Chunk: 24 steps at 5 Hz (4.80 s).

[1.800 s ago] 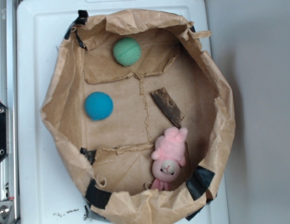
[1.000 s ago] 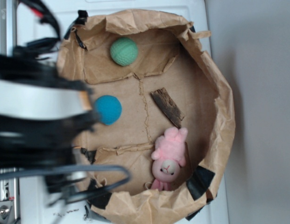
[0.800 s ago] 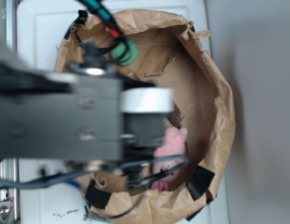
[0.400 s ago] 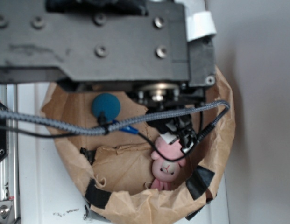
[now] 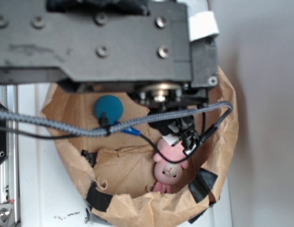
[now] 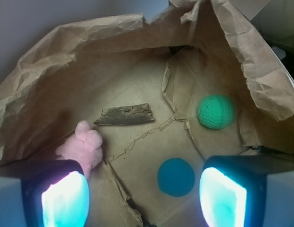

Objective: Grab the green ball.

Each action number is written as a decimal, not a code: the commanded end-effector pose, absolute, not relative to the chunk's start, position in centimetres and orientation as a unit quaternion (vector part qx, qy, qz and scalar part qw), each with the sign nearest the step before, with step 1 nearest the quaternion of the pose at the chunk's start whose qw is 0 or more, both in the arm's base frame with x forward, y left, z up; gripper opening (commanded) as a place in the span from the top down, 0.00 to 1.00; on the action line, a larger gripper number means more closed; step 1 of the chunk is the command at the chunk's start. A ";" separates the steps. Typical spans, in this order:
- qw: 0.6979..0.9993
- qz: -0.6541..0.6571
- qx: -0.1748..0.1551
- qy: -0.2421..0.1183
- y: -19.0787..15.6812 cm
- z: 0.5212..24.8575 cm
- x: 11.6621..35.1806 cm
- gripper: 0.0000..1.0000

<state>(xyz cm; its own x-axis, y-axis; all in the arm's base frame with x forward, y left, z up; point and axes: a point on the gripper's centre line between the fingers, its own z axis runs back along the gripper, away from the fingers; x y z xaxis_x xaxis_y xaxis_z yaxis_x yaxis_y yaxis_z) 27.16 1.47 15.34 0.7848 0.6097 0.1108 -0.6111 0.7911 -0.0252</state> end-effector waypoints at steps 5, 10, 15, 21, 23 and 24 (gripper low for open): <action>0.800 0.587 0.039 -0.117 9.5 8.2 27.8 0.00; 0.786 0.599 0.103 -0.111 10.6 6.7 23.3 0.00; 0.771 0.613 0.077 -0.155 8.1 4.8 21.2 1.00; 0.746 0.642 0.076 -0.158 8.9 4.5 25.8 0.00; 0.727 0.658 0.076 -0.181 8.7 2.8 28.3 0.00; 0.734 0.649 0.075 -0.187 8.4 2.7 28.9 1.00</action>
